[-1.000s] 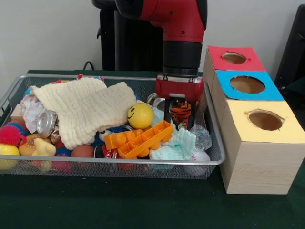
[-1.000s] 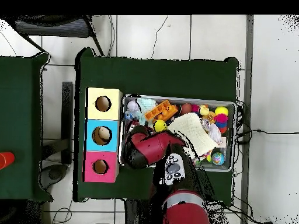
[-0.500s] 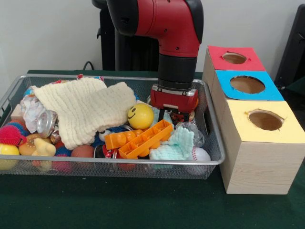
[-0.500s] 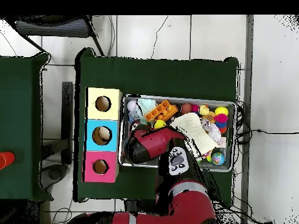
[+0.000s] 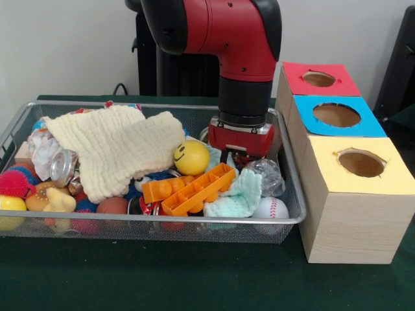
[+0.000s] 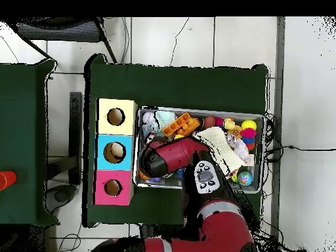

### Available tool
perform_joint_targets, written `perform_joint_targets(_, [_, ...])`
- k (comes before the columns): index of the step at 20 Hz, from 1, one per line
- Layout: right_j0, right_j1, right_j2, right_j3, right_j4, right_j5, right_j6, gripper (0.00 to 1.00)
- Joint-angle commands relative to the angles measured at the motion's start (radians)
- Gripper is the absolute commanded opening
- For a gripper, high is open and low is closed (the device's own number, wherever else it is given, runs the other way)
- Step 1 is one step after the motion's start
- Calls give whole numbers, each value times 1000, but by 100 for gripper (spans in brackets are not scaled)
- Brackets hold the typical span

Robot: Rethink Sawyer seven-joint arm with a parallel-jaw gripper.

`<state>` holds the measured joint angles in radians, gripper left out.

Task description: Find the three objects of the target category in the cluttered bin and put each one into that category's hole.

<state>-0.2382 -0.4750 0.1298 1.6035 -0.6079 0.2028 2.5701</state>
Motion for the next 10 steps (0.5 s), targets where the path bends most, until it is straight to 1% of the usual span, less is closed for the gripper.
perform_joint_targets(1, [-43,-31,170,-68,46,111,-113,100])
perform_joint_targets(6, [-53,-32,187,-80,38,131,-113,100])
perform_joint_targets(10, [-57,-48,188,-75,35,156,-117,100])
